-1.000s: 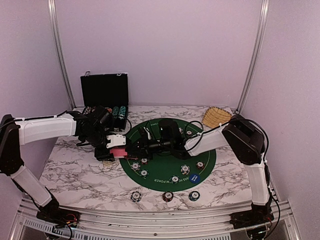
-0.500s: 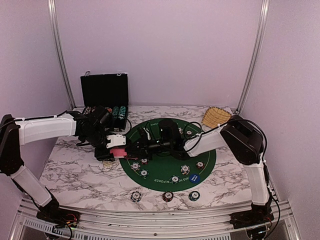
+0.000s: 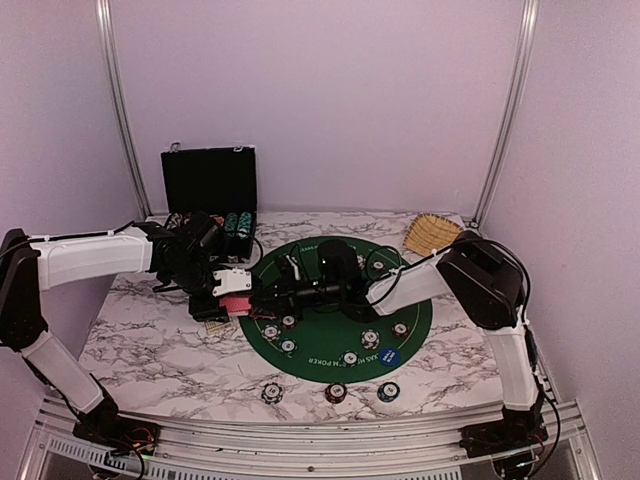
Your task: Distribute texas hold em gaming equipment
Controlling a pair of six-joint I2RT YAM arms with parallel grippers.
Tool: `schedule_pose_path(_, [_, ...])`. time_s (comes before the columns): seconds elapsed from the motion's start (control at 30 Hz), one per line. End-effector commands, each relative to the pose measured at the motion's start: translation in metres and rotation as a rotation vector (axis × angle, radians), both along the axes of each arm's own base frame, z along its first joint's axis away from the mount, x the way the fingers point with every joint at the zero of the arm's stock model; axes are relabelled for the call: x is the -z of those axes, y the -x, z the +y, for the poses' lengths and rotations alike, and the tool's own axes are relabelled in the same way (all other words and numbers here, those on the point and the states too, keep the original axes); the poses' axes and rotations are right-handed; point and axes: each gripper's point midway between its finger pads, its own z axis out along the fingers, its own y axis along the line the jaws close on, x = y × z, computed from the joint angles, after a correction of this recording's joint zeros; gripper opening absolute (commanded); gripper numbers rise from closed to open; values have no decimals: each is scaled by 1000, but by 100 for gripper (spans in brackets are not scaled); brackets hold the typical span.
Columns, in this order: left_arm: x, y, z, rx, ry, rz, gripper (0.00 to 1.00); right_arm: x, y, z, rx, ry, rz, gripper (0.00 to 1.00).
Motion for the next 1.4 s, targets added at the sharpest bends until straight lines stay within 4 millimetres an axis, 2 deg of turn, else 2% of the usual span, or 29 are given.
schedule_pose_path(0.0, [-9, -3, -3, -2, 12, -17, 15, -9, 1, 1, -6, -31, -20, 0])
schedule_pose_path(0.47, [-11, -2, -2, 2, 12, -20, 14, -5, -4, -21, 34, -25, -10, 0])
schedule_pose_path(0.73, [-9, -4, 5, -17, 4, -20, 12, -17, -12, -36, 69, -60, -13, 0])
schedule_pose_path(1.0, [-8, -6, 17, -46, -2, -19, 11, -21, -39, -53, 125, -69, -21, 0])
schedule_pose_path(1.2, [-6, -4, 26, -62, -12, -12, 10, -8, -64, -58, 149, -51, -9, 0])
schedule_pose_path(1.37, [-5, -2, 32, -73, -17, -6, 10, 11, -85, -56, 163, -15, 2, 0])
